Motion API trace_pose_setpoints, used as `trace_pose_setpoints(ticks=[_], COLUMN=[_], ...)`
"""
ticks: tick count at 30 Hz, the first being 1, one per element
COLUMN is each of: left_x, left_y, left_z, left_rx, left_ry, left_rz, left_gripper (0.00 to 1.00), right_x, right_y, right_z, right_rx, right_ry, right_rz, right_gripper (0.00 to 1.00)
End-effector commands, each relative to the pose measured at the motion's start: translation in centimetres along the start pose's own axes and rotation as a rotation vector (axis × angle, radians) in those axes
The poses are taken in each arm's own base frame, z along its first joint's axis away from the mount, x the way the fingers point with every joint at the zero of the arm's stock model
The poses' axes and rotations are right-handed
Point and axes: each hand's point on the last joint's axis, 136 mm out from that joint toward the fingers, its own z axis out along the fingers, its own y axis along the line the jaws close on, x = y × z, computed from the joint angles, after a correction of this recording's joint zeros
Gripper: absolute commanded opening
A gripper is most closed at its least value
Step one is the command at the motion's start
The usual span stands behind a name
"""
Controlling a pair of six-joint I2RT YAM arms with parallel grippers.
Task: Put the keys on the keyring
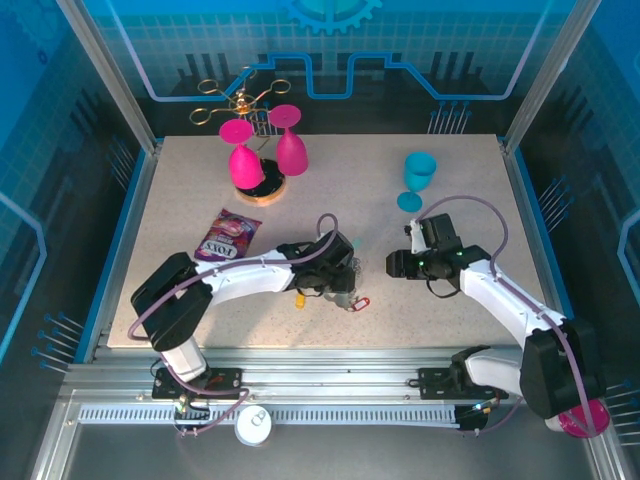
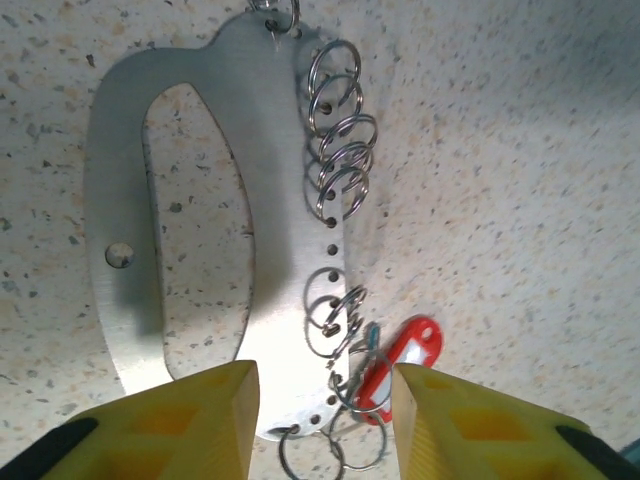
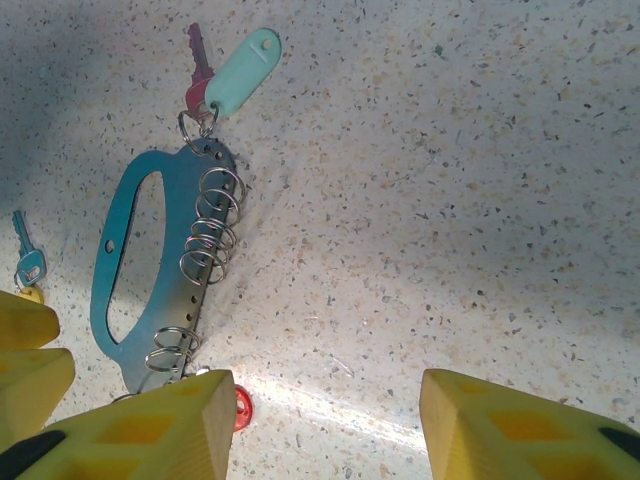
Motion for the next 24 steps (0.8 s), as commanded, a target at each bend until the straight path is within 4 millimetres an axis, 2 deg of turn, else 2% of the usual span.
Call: trace_pose_setpoints(ticks=[1,6,12,18,24], left_x=[2.1,2.4,2.0,2.2,2.7], left_y=[0.3,-1.1,-1.6,-1.5,-1.2], left_z=[0.7,2.1,2.7,3.4,3.9], left_rx=[-0.042,-0.024,-0.02,-0.031,-0.042], left_ry=[0.105,0.138,0.129,0.145,0.161], left_rz=[0.115,0.149,0.154,0.158,0.148], left_gripper=[0.39,0.38,0.26,0.22,0.22], right_x=[0.6,0.7,1.0,1.2,1.3], right_y=[-0.2,-0.1,-0.3,-0.3,-0.4], right_z=[-0.2,-0.2,-0.3,-0.2,-0.4], right_rx=[-0.006,-0.016,-0.012,-0.012,-0.006], right_ry=[0.012,0.01,0.013,0.019,0.019], right_rz=[0.002,0.012,0.013,0.015,0.016], right_gripper=[0.53,0.53,0.53,0.52,0.52])
